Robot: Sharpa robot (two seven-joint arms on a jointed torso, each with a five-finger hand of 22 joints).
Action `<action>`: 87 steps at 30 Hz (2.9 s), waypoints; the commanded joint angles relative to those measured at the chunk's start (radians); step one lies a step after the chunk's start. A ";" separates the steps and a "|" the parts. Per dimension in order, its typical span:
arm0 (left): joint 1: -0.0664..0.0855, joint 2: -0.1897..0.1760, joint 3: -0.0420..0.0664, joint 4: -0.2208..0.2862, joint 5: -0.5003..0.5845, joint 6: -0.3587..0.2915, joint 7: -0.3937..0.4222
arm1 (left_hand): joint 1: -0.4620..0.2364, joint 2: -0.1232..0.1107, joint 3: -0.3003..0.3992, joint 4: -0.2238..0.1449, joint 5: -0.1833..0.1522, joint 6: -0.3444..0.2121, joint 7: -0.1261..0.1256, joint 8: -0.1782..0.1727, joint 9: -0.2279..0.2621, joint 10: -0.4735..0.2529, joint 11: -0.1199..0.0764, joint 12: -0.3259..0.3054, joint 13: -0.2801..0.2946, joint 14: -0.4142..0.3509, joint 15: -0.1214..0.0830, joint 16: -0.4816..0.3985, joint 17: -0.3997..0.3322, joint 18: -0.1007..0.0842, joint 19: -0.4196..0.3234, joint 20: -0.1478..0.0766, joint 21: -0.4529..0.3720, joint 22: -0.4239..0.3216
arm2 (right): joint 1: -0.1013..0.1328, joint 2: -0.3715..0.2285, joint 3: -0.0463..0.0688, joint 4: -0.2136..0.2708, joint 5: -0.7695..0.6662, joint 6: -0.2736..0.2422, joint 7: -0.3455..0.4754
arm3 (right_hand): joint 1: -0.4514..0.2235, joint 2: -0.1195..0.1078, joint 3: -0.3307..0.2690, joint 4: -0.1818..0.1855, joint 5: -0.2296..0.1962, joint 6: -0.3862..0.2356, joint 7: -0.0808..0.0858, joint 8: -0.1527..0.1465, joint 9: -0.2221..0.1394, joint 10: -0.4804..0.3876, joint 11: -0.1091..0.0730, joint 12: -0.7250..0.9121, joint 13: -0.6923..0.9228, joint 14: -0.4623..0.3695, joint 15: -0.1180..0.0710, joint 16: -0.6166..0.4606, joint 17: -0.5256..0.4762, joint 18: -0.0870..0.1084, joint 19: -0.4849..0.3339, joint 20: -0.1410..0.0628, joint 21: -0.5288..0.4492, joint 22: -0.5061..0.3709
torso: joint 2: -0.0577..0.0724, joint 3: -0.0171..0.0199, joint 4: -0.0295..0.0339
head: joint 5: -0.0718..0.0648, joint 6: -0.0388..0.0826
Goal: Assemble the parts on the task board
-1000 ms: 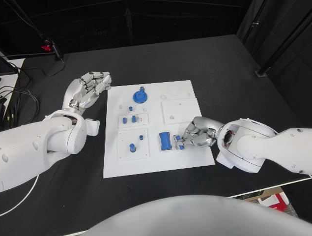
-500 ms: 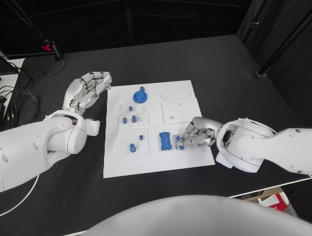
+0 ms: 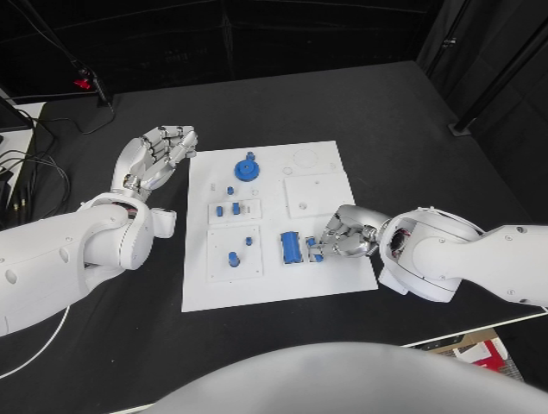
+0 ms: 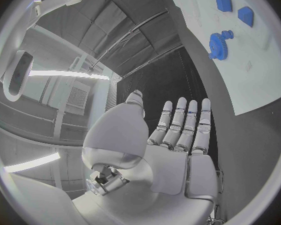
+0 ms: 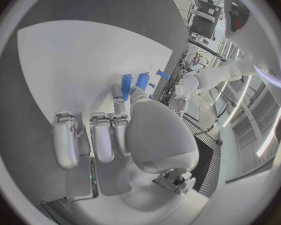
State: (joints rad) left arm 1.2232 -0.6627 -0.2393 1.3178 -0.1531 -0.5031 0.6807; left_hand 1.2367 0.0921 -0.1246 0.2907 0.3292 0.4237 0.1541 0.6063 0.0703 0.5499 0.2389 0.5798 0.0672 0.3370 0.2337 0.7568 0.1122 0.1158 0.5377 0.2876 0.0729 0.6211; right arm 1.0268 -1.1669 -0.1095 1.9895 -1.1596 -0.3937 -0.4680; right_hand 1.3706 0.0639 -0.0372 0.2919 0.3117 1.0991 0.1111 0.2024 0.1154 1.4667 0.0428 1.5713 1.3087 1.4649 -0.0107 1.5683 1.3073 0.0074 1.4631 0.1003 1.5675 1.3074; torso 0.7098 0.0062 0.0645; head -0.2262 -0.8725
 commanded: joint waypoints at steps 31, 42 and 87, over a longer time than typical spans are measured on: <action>0.001 0.004 0.001 -0.001 0.000 0.010 0.039 | 0.007 0.012 -0.010 0.001 0.010 -0.012 0.128 0.008 -0.002 -0.005 0.000 0.007 -0.002 0.002 -0.003 0.010 -0.004 0.004 0.002 0.002 0.006 -0.002 | 0.001 -0.006 0.000 0.002 -0.023 -0.001 -0.004 | -0.131 0.027 -0.119 -0.001 -0.081 -0.023 0.008 0.015 0.017 0.104 0.013 -0.001 0.262 0.106 0.002 0.002 0.264 -0.007 0.108 0.002 0.003 0.263 | 0.000 0.0004 -0.0002 | 0.002 0.000; 0.000 0.003 0.001 -0.004 0.000 0.010 0.037 | 0.009 0.013 -0.011 0.001 0.010 -0.013 0.128 0.008 -0.002 -0.005 0.000 0.008 -0.002 0.005 -0.003 0.013 -0.005 0.004 0.002 0.002 0.006 -0.002 | 0.001 -0.019 0.000 0.007 -0.002 0.059 0.003 | -0.113 -0.011 -0.179 -0.003 -0.194 -0.030 -0.021 0.158 0.109 0.104 -0.014 -0.001 0.262 0.106 -0.023 0.002 0.264 -0.007 0.108 -0.018 0.003 0.263 | 0.000 0.0010 -0.0016 | 0.000 0.000; -0.007 -0.001 0.001 -0.001 0.000 0.011 0.043 | 0.011 0.014 -0.012 0.001 0.012 -0.014 0.128 0.010 -0.002 -0.006 0.000 0.010 -0.002 0.007 -0.004 0.015 -0.007 0.004 0.002 0.002 0.007 -0.003 | 0.001 -0.004 0.000 -0.018 -0.036 -0.143 0.099 | 0.028 0.038 -0.184 0.000 -0.114 -0.138 -0.038 0.338 0.267 0.104 -0.031 -0.001 0.262 0.106 -0.036 0.002 0.264 -0.007 0.108 -0.036 0.003 0.263 | -0.002 0.0022 -0.0028 | 0.008 0.000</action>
State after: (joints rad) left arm 1.2157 -0.6631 -0.2393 1.3142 -0.1531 -0.5000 0.6807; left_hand 1.2459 0.1013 -0.1299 0.2907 0.3381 0.4166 0.1541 0.6100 0.0696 0.5500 0.2390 0.5837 0.0666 0.3406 0.2300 0.7683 0.1065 0.1157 0.5377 0.2876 0.0729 0.6197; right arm 1.0265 -1.1656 -0.1098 1.9681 -1.2179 -0.3944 -0.4739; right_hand 1.4236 0.1107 -0.2143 0.2923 0.1892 0.9683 0.0735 0.5371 0.3818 1.4668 0.0175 1.5743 1.3148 1.4670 -0.0448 1.5683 1.3077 0.0074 1.4667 0.0677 1.5675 1.3074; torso 0.7097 0.0068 0.0638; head -0.2222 -0.8725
